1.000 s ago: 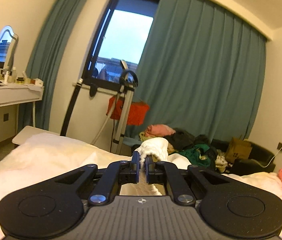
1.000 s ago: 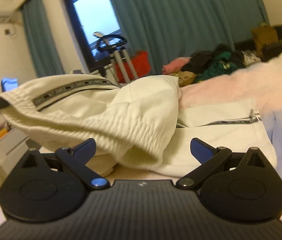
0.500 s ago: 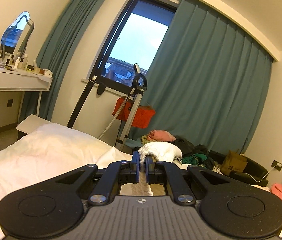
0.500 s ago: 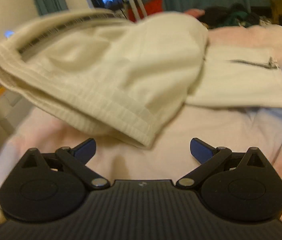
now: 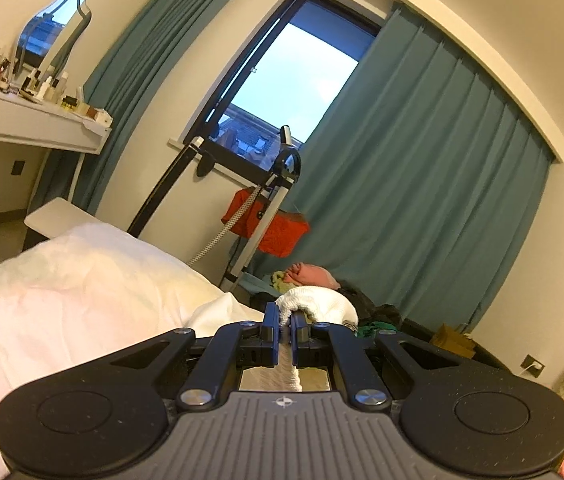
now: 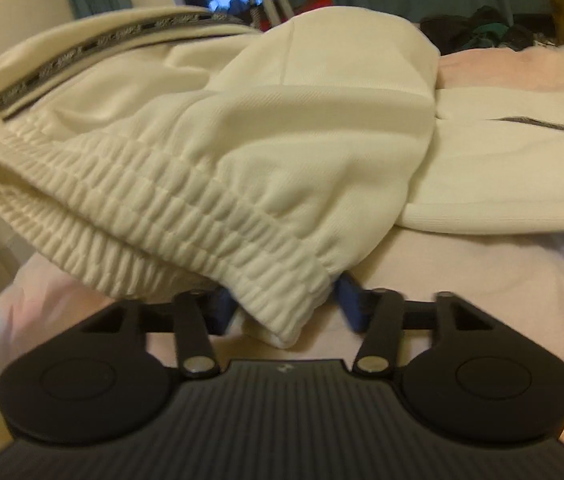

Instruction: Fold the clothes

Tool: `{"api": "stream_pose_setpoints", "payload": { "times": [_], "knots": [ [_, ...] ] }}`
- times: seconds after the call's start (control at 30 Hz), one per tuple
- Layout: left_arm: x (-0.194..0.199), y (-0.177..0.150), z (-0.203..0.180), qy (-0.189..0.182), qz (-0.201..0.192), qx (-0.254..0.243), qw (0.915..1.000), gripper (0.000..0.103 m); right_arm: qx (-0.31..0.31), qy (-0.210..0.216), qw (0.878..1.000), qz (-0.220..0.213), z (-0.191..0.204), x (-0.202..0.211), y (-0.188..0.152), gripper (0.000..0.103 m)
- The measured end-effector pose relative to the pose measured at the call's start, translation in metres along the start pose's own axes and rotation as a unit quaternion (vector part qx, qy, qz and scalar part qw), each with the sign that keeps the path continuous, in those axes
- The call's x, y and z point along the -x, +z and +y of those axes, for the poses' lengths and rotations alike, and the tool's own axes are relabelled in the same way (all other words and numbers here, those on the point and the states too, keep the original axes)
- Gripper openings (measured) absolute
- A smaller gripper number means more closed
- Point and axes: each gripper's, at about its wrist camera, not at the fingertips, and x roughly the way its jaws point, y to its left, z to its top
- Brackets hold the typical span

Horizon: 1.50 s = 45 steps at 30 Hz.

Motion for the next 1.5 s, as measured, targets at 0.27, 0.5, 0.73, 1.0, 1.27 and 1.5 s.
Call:
{"api": "stream_pose_setpoints", "payload": {
  "times": [0.27, 0.5, 0.73, 1.0, 1.27, 1.5],
  "knots": [
    [0.021, -0.017, -0.005, -0.010, 0.014, 0.007, 0.9998, 0.005, 0.002, -0.107, 0.990, -0.086, -0.003, 0.069, 0.029, 0.012],
    [0.032, -0.021, -0.001, -0.005, 0.044, 0.022, 0.9988, 0.006, 0.096, -0.163, 0.949, -0.253, 0.027, 0.189, 0.037, 0.012],
    [0.019, -0.043, -0.004, 0.080, 0.157, -0.044, 0.9834, 0.006, 0.086, -0.149, 0.984, -0.043, 0.019, 0.147, 0.001, 0.020],
    [0.037, -0.047, 0.018, 0.090, 0.216, -0.004, 0.9723, 0.036, 0.074, -0.082, 0.993, 0.030, 0.014, 0.148, -0.005, 0.050],
    [0.081, -0.047, 0.018, -0.008, 0.208, 0.036, 0.9775, 0.064, -0.057, 0.041, 0.998, -0.001, -0.011, 0.180, 0.001, 0.069],
    [0.042, -0.071, -0.001, 0.003, 0.232, 0.010, 0.9727, 0.075, -0.212, 0.029, 0.977, -0.003, -0.065, 0.168, -0.004, 0.071]
  ]
}}
